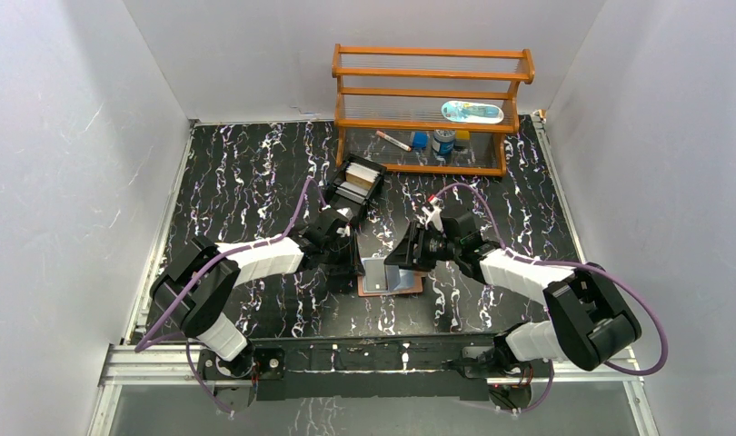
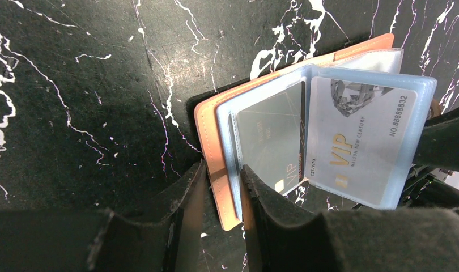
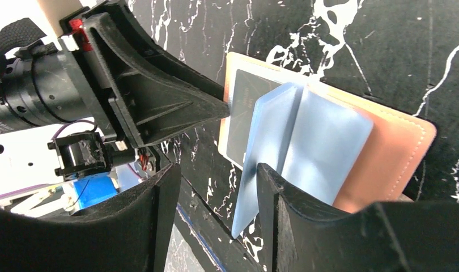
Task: Put the credit cards into the card holder
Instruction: Insert the credit card into the card holder.
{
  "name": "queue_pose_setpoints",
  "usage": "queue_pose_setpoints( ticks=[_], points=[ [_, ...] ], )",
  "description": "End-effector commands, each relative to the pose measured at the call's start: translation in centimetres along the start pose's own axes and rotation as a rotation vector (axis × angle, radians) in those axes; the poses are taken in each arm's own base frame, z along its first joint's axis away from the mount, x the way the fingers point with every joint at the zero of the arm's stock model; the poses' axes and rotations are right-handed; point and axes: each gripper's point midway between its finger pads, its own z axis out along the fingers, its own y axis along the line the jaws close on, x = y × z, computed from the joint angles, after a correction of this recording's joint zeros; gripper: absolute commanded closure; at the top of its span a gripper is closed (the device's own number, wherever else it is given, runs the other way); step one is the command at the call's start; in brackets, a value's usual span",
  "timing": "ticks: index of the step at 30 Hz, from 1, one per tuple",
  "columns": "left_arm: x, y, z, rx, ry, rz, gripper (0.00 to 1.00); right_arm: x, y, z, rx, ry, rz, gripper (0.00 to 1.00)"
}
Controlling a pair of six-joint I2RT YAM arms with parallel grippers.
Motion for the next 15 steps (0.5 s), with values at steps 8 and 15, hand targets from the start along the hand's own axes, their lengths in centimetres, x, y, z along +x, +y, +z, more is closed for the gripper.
queue_pose_setpoints(
  ticks=[8, 15],
  points=[
    [-1.7, -1.0, -2.5, 0.019, -0.095, -0.018, 0.65, -0.1, 3.8, 1.0, -0.131, 0.031, -0.054, 0.4],
    [-2.2, -1.1, -3.3, 0.017, -0.125, -0.028, 0.64, 0.2, 3.0, 1.7, -0.098, 0.048, -0.039, 0.42]
  ],
)
